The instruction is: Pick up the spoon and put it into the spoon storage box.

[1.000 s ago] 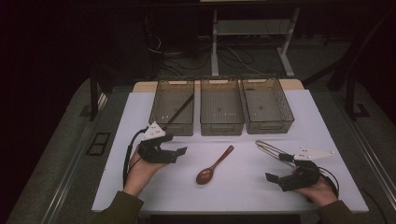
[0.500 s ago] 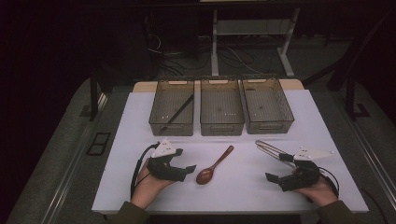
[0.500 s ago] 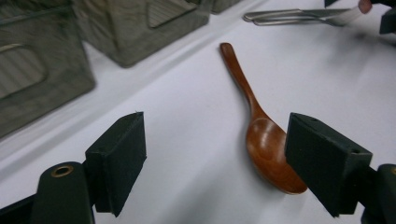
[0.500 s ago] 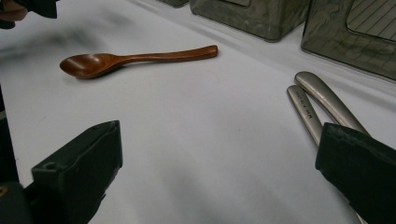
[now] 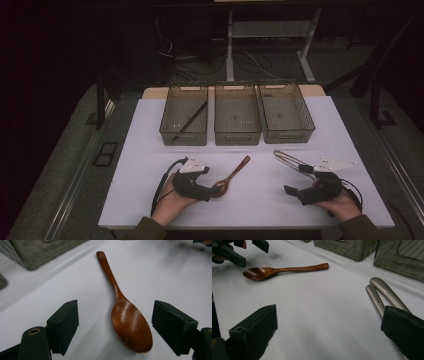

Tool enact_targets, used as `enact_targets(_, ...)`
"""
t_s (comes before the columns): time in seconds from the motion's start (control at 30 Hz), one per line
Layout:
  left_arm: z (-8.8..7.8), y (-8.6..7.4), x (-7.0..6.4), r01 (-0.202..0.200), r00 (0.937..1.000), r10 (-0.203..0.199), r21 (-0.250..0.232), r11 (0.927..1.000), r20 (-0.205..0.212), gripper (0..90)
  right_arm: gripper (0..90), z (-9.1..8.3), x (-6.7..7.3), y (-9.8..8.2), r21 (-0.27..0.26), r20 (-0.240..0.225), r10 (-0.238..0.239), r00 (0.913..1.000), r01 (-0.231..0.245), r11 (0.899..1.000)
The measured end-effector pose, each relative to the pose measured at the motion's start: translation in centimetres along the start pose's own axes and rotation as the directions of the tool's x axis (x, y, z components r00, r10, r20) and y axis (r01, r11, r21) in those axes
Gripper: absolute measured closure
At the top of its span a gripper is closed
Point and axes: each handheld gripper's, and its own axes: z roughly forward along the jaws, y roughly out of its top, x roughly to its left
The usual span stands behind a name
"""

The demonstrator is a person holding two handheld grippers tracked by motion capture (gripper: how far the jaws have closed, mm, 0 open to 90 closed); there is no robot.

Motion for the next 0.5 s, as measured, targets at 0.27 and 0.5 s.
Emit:
enact_targets(0.27,0.65,-0.19,-0.05,0.02,0.9994,-0.021,0.028,0.9994,0.027,26.1,0.0,0.01,0.02,0.0,0.0,0.0,0.0,1.0,0.0,1.0)
enact_targets(0.5,1.08,-0.34,-0.11,0.025,0.9988,-0.028,0.065,0.9975,0.041,31.0,0.0,0.01,0.02,0.01,0.0,0.0,0.0,1.0,0.0,1.0)
